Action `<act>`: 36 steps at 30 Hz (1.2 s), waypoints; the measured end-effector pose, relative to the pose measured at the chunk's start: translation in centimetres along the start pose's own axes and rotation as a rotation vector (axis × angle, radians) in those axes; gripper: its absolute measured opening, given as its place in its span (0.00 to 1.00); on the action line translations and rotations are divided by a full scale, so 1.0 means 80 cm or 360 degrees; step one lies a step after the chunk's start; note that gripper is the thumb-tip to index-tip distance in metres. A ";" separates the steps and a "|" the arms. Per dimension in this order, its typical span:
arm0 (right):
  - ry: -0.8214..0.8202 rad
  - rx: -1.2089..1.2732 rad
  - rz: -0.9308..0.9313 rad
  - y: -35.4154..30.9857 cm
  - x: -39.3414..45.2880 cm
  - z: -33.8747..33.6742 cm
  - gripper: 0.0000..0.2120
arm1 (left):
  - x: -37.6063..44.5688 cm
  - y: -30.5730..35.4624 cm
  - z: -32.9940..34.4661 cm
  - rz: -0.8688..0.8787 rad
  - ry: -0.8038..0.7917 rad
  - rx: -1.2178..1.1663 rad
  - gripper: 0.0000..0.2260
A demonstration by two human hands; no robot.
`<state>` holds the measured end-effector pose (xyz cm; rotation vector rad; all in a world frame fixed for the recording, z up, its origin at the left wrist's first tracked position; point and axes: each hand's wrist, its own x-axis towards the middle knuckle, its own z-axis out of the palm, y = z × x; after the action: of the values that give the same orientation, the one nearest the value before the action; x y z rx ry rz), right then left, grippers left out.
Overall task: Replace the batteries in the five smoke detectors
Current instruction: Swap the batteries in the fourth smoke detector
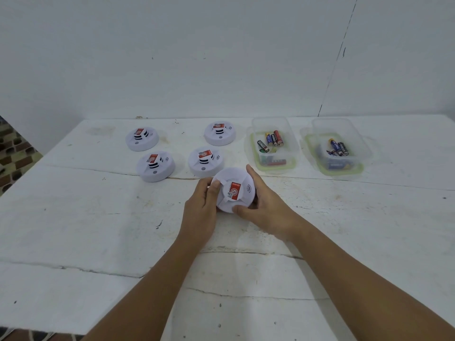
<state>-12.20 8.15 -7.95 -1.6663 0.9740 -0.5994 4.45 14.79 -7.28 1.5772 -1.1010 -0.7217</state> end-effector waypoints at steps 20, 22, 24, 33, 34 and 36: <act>0.0002 0.0045 0.0092 -0.005 -0.001 -0.001 0.50 | 0.001 -0.002 0.002 -0.0010 0.0021 -0.0019 0.14; 0.0010 0.0037 0.0086 -0.005 -0.001 -0.001 0.49 | 0.002 -0.003 0.002 -0.0006 0.0016 -0.0012 0.14; 0.0011 0.0042 0.0088 -0.005 -0.002 -0.001 0.49 | 0.002 -0.003 0.002 -0.0003 0.0014 -0.0008 0.14; 0.0033 0.0023 0.0086 -0.005 -0.003 -0.001 0.46 | 0.001 0.001 0.003 0.0005 0.0017 0.0017 0.14; 0.0027 0.0023 0.0084 -0.005 -0.003 -0.001 0.46 | 0.001 0.001 0.003 0.0003 0.0019 0.0016 0.14; 0.0019 0.0033 0.0083 -0.005 -0.003 -0.001 0.47 | 0.001 0.000 0.003 -0.0008 0.0026 0.0001 0.14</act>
<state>-12.25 8.38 -7.53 -1.6161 1.0133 -0.5833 4.32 14.61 -7.36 1.5843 -1.0859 -0.7107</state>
